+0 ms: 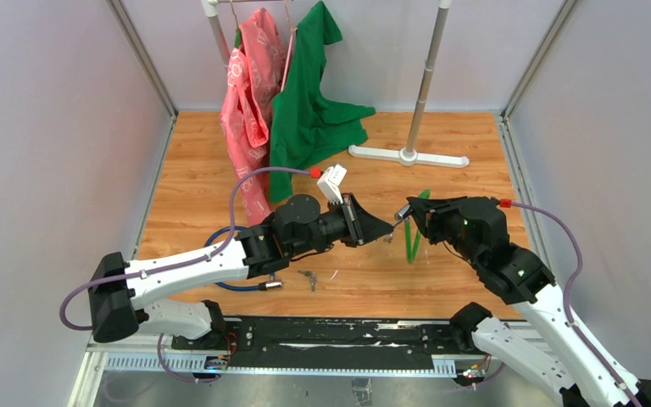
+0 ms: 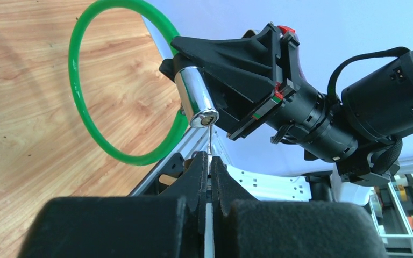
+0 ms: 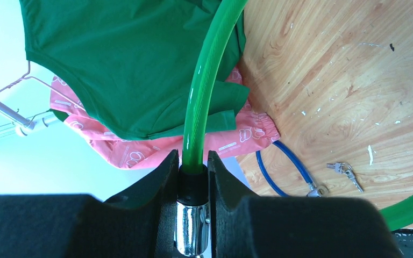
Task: Unlock with the key
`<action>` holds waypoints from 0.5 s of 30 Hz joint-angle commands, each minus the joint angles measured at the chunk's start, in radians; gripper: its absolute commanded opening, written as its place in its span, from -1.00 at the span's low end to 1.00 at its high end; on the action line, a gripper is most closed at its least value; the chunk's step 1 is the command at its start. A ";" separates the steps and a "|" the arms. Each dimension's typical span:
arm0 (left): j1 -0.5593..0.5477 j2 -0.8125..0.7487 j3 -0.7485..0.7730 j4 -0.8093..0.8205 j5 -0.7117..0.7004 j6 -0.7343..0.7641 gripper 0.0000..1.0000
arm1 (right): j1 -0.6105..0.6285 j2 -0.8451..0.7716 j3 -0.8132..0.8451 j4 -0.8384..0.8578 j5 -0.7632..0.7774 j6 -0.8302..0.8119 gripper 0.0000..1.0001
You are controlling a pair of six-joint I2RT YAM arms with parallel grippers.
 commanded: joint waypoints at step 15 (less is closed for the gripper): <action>0.018 -0.013 -0.017 0.022 -0.010 0.008 -1.00 | 0.017 -0.024 -0.040 0.072 0.000 0.008 -1.00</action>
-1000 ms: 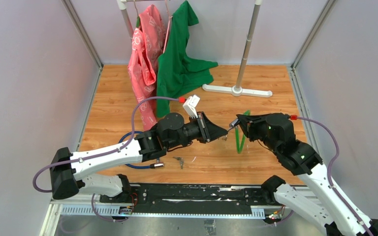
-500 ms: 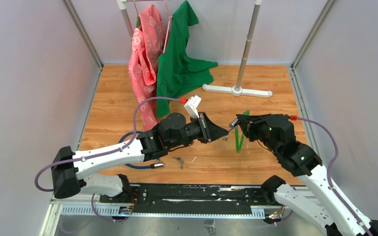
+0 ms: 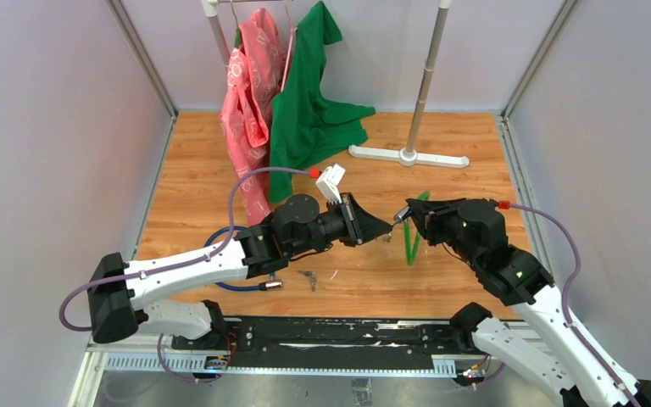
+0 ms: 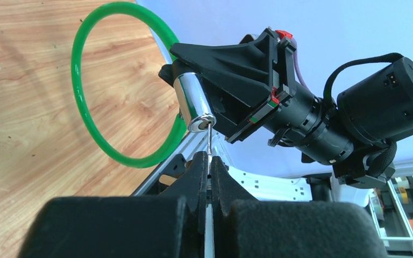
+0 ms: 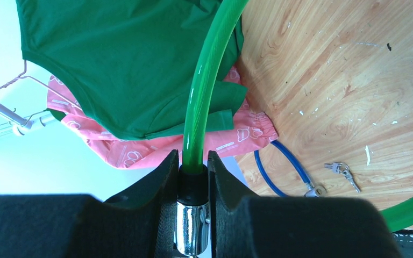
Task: Unlock with the key
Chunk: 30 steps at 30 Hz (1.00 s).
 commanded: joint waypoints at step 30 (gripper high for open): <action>0.014 -0.036 -0.029 0.008 -0.031 0.002 -1.00 | 0.015 -0.018 -0.031 0.099 -0.039 0.011 -1.00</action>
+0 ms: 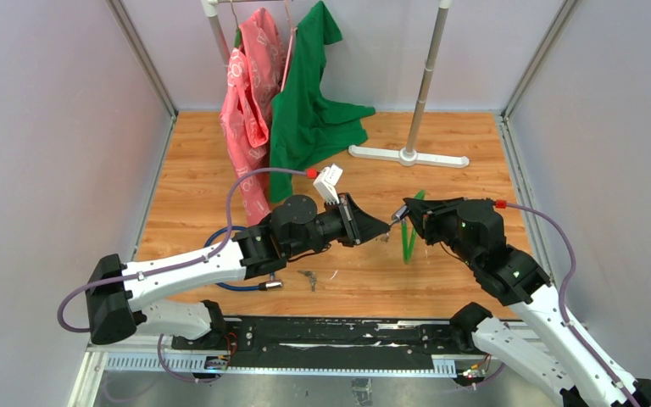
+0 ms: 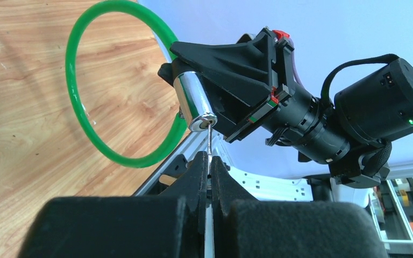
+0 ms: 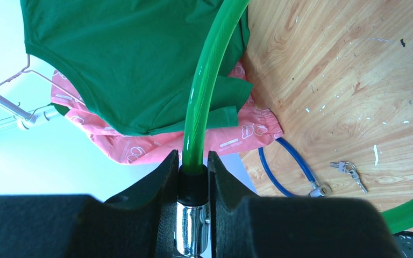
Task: Unlock with the key
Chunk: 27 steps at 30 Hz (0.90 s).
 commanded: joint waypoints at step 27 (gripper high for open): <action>0.011 -0.043 -0.003 -0.040 -0.045 0.024 -1.00 | 0.015 0.009 0.003 0.060 -0.032 -0.009 -1.00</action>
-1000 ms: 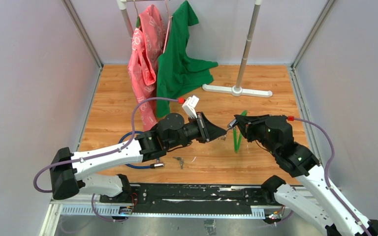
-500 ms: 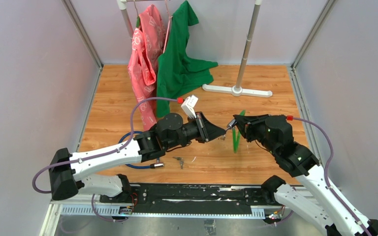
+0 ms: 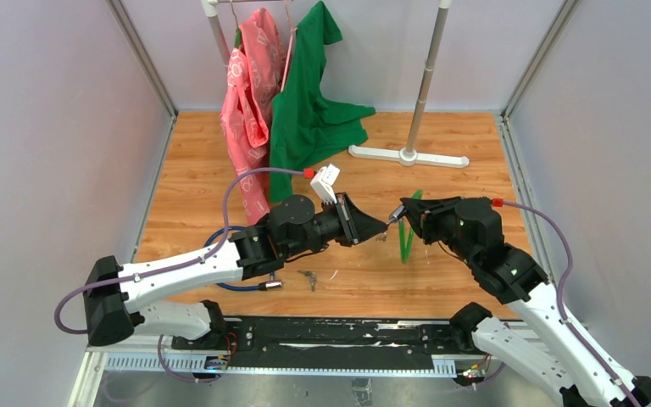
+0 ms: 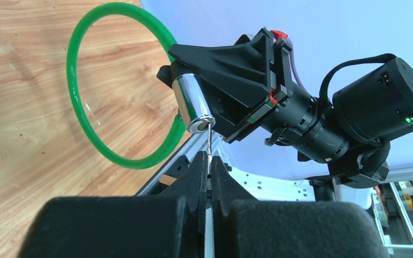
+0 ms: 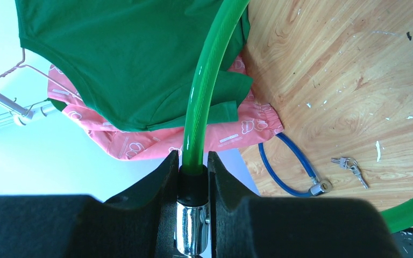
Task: Unlock with the key
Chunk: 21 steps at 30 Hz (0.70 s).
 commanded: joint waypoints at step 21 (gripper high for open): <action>0.011 -0.023 0.026 -0.035 -0.006 0.033 -1.00 | 0.015 0.007 -0.010 0.062 -0.015 -0.006 -1.00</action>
